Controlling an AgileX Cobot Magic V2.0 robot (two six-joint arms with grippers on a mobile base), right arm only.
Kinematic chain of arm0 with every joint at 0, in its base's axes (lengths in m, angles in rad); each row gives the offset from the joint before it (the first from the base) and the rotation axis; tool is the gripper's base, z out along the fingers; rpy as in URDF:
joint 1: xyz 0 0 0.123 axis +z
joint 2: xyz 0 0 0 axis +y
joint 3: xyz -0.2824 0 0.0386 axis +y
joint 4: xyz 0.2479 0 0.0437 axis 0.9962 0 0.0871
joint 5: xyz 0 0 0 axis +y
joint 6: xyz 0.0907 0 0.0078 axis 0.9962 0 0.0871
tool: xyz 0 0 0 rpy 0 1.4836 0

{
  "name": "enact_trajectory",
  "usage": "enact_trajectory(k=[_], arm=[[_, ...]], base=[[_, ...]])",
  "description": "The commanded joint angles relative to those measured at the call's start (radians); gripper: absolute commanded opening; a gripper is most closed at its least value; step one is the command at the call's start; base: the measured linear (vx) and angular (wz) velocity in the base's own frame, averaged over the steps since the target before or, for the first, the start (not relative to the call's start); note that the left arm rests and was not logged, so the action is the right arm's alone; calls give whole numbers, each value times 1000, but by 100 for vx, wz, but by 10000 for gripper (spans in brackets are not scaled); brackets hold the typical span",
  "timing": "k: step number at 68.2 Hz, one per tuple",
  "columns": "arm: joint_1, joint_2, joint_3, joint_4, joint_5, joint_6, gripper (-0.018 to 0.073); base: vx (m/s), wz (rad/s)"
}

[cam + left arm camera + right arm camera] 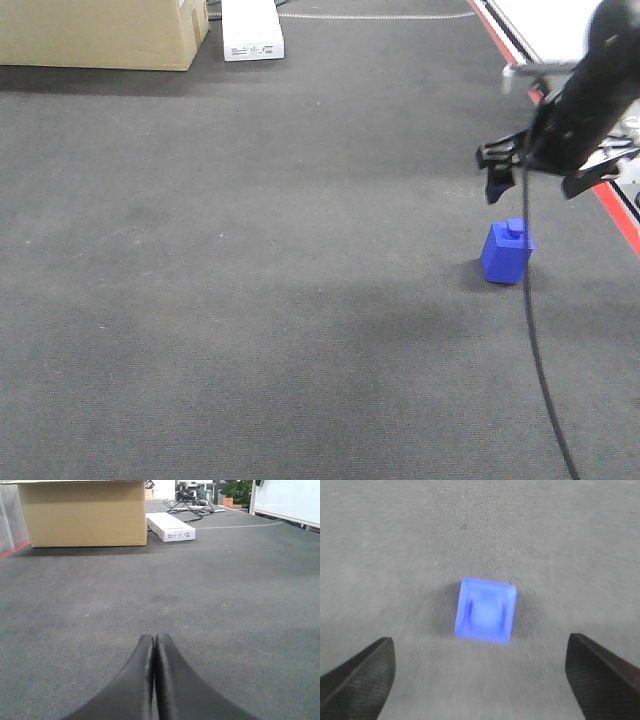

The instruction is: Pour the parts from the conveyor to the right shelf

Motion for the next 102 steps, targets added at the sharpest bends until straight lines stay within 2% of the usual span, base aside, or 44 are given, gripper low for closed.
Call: enact_trajectory(k=[1,16,46,58,66,72,85,102], arm=[[-10,7,-55,-7,54,-11,634],[-37,96,-53,-18,49,-11,629],[-40,171,-53,54,-33,-11,613],[-40,191,-53,55,-34,-11,570],[-40,195,-53,62,-23,-11,485],[-40,195,-53,56,-25,-11,375],[-37,194,-53,69,-26,-69,-12],[-37,143,-53,76,13,-82,-10]], base=[[0,0],[0,0],[0,0],[0,0],[0,0],[0,0],[0,0],[0,0]])
